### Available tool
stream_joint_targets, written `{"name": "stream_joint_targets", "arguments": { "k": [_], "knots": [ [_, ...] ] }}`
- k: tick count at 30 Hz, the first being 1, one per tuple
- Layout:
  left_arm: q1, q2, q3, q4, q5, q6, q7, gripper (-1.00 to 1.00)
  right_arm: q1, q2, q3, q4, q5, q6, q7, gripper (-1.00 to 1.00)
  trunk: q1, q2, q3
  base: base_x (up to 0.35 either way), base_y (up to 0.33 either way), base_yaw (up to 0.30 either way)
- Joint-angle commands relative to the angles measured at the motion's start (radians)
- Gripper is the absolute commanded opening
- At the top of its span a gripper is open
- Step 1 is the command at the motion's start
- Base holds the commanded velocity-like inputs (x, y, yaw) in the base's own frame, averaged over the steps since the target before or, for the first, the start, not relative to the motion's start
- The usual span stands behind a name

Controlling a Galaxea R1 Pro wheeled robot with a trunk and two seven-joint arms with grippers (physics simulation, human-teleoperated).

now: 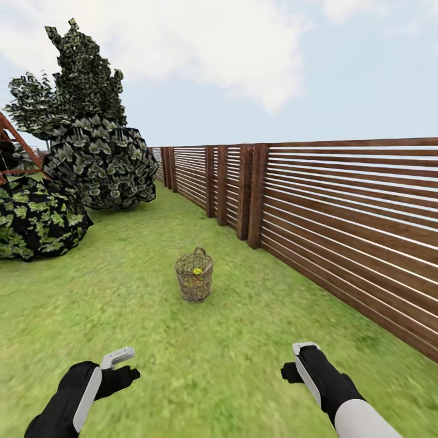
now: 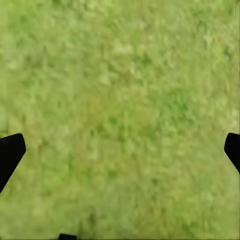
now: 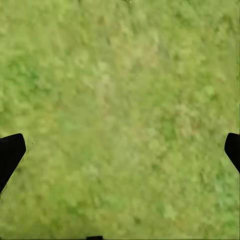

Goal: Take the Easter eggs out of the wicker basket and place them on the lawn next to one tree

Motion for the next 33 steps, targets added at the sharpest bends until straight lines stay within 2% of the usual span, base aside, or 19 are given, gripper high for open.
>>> {"name": "stream_joint_targets", "arguments": {
  "k": [1, 16, 33],
  "knots": [
    [-0.001, 0.000, 0.001, -0.001, 0.004, 0.004, 0.000, 1.00, 0.000, -0.001, 0.006, -0.002, -0.005, 0.006, -0.006, 1.00, 0.001, -0.001, -0.001, 0.317, 0.184, 0.231],
    [-0.001, -0.002, 0.000, -0.001, 0.004, 0.003, 0.001, 1.00, 0.000, -0.002, 0.006, -0.002, -0.006, 0.005, -0.007, 1.00, 0.001, -0.001, -0.001, 0.319, 0.149, 0.276],
    [-0.001, -0.007, -0.001, 0.008, 0.004, 0.003, 0.001, 1.00, 0.000, -0.003, 0.005, -0.002, -0.006, 0.006, -0.006, 1.00, 0.001, -0.001, -0.001, 0.336, 0.006, 0.020]
  ]
}}
